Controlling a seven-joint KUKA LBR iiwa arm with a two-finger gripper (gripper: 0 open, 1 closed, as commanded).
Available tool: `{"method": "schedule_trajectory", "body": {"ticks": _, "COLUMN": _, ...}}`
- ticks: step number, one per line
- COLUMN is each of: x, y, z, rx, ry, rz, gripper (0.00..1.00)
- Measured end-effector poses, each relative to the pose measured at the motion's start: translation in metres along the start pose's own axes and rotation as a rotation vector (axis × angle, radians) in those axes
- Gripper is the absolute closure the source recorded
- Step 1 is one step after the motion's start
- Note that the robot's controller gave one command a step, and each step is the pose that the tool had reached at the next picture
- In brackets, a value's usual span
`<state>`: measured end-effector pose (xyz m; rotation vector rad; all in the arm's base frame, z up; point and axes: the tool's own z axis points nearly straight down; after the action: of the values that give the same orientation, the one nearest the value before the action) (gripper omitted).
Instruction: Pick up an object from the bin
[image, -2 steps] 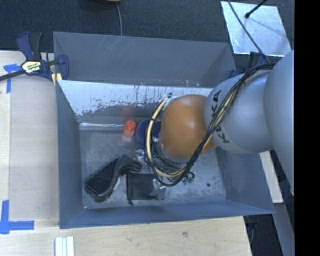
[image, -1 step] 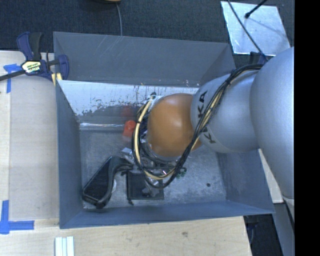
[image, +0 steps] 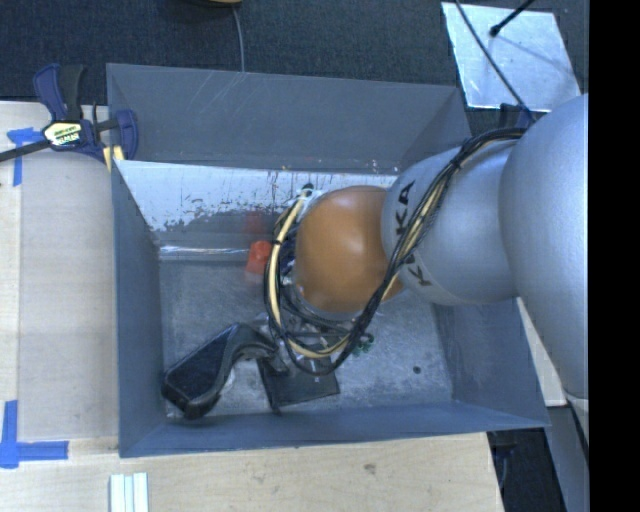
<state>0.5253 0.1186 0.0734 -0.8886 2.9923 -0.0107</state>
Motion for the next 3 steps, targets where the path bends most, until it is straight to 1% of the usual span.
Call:
{"method": "schedule_trajectory", "body": {"ticks": 1, "x": -0.01, "y": -0.007, "z": -0.164, "rx": -0.008, "ry": 0.005, "rz": -0.009, "gripper": 1.0}}
{"method": "schedule_trajectory", "body": {"ticks": 2, "x": -0.075, "y": -0.031, "z": -0.064, "rx": -0.012, "ry": 0.014, "rz": 0.072, "gripper": 1.0}}
{"method": "schedule_trajectory", "body": {"ticks": 3, "x": -0.043, "y": 0.005, "z": -0.189, "rx": -0.009, "ry": 0.006, "rz": 0.05, "gripper": 1.0}}
